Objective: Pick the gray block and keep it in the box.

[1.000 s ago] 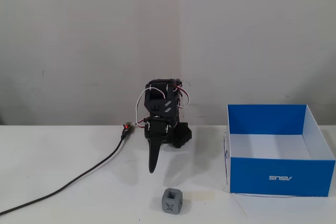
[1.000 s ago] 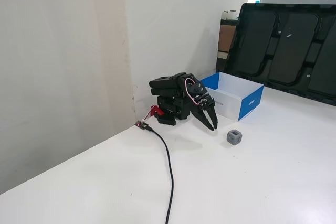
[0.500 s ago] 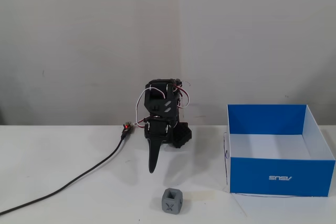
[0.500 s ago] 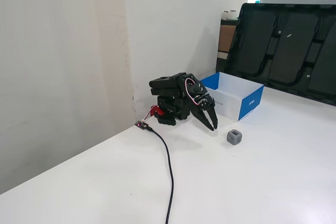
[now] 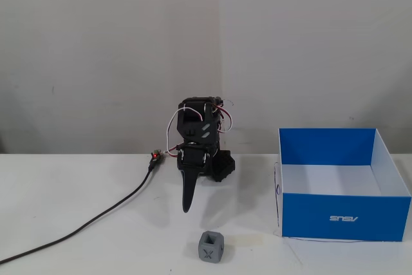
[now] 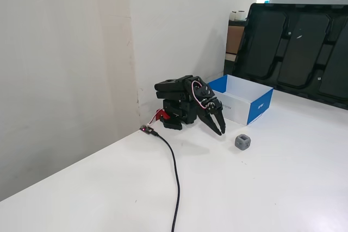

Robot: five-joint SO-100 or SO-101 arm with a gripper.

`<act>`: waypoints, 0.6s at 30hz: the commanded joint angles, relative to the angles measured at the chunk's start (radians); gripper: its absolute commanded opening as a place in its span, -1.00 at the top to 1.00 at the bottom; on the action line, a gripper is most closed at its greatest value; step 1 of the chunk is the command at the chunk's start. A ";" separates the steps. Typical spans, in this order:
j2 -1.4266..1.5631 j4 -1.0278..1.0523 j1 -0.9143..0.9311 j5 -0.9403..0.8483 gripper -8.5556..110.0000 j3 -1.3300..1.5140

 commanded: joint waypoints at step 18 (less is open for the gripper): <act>0.123 0.006 -0.058 0.155 0.85 0.003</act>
